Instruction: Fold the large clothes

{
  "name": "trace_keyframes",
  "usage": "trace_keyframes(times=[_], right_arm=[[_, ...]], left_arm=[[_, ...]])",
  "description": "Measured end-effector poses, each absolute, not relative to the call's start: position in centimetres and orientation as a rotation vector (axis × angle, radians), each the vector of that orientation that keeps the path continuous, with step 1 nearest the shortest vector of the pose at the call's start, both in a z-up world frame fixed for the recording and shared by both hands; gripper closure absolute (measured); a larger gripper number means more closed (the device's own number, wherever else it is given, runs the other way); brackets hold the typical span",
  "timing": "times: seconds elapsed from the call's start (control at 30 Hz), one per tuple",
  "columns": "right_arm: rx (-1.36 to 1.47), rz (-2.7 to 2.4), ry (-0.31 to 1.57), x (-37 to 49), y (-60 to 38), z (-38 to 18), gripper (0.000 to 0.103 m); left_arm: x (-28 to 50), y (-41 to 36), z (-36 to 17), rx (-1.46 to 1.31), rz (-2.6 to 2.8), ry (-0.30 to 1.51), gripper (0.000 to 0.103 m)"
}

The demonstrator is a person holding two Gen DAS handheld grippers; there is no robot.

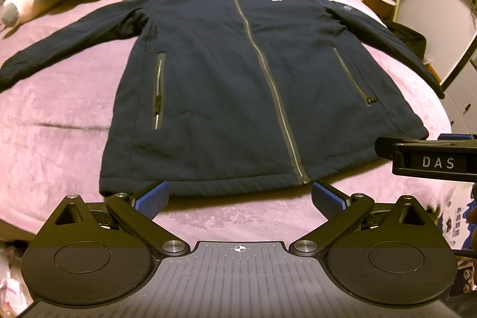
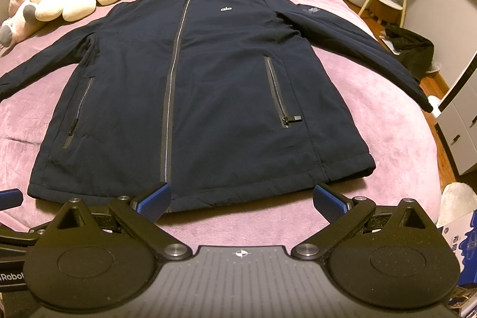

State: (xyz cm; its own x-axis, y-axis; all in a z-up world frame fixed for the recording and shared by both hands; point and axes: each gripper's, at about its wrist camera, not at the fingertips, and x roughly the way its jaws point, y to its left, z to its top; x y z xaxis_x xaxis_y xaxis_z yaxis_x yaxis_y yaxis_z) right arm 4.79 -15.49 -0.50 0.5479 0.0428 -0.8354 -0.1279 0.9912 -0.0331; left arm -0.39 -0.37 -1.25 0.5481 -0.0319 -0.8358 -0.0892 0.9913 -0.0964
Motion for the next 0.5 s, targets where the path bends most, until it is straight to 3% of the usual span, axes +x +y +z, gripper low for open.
trace_keyframes(times=[0.5], right_arm=[[-0.094, 0.107, 0.984, 4.80, -15.47, -0.39, 0.002]], left_arm=[[-0.23, -0.01, -0.98, -0.152, 0.032, 0.998, 0.000]])
